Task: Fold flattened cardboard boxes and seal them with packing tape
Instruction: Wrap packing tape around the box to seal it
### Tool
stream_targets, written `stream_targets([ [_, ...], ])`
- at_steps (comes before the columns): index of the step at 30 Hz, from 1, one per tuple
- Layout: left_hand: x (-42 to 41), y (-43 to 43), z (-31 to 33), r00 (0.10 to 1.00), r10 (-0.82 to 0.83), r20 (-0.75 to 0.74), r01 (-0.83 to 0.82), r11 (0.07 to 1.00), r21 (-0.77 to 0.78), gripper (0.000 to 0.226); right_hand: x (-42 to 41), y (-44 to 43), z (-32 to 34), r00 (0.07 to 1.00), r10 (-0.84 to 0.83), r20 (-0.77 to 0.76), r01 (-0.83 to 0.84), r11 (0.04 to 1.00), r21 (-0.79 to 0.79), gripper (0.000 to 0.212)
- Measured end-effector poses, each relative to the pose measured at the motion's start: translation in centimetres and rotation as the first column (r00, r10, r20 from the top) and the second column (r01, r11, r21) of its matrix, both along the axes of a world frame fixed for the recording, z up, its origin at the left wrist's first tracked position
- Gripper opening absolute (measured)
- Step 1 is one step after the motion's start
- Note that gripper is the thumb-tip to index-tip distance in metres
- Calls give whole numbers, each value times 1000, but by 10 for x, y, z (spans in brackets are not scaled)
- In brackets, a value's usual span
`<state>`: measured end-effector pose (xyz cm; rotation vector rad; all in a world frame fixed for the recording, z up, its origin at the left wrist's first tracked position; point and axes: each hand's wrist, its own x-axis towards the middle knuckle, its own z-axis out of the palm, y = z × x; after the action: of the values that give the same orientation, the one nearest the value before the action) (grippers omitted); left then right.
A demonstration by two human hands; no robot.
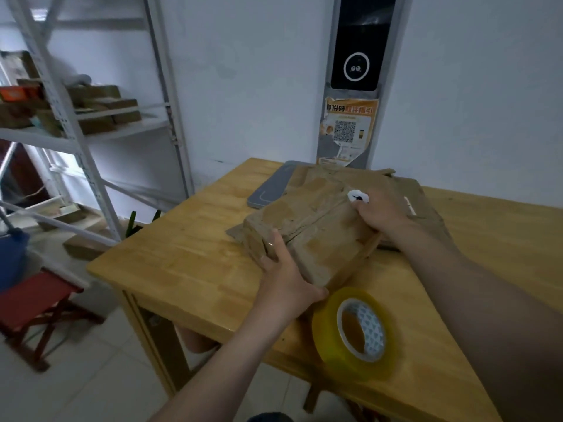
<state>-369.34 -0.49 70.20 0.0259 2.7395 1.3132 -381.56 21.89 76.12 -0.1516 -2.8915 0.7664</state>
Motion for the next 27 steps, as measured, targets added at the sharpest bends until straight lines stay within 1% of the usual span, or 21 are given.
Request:
stream_targets([
  [1, 1, 0, 0, 1000, 0, -18, 0, 1000, -1, 153, -3, -1, -2, 1000, -16, -8, 15, 999, -42, 25],
  [3, 7, 0, 2, 998, 14, -56, -14, 1000, -3, 150, -4, -2, -8, 998, -42, -39, 38, 993, -108, 31],
  [4, 11, 1, 1, 996, 21, -85, -21, 1000, -5, 149, -1, -3, -11, 997, -46, -56, 39, 994, -106, 33],
  [7, 24, 3, 1, 984, 30, -176, -30, 1000, 1, 144, 26, -6, -13, 989, -61, -133, 57, 998, -38, 35],
  [9, 32, 3, 0, 967, 25, -252, -25, 1000, 4, 139, 49, 0, -14, 979, -95, -181, 101, 995, 24, 39],
  [11, 37, 0, 4, 950, 10, -311, -10, 1000, 2, 132, 76, 9, -14, 970, -129, -206, 148, 986, 82, 37],
  [14, 40, -5, 12, 951, -20, -310, 28, 999, 22, 129, 123, 19, -12, 959, -179, -218, 215, 964, 155, 30],
  [16, 39, -5, 16, 961, -68, -267, 75, 997, 13, 125, 158, 22, -8, 950, -238, -200, 280, 936, 213, 29],
  [18, 35, -3, 19, 961, -151, -233, 155, 988, -3, 120, 193, 21, -5, 936, -308, -170, 345, 900, 266, 32],
  [19, 33, -2, 20, 955, -200, -218, 205, 979, -1, 118, 208, 20, -3, 933, -336, -127, 359, 888, 286, 33],
  [21, 29, 1, 23, 938, -294, -185, 300, 954, 3, 116, 235, 18, -1, 927, -374, 22, 348, 881, 319, 33],
  [23, 23, 5, 27, 918, -366, -150, 370, 929, -1, 115, 254, 17, 1, 901, -407, 150, 346, 884, 314, 25],
  [24, 21, 7, 29, 911, -391, -133, 393, 919, -12, 116, 258, 19, 1, 890, -417, 186, 345, 881, 324, 21],
  [25, 19, 9, 31, 905, -409, -119, 408, 913, -33, 117, 263, 18, 4, 879, -437, 192, 358, 870, 340, 23],
  [27, 15, 10, 31, 899, -426, -102, 420, 904, -76, 117, 262, 15, 8, 886, -435, 158, 343, 846, 407, 28],
])
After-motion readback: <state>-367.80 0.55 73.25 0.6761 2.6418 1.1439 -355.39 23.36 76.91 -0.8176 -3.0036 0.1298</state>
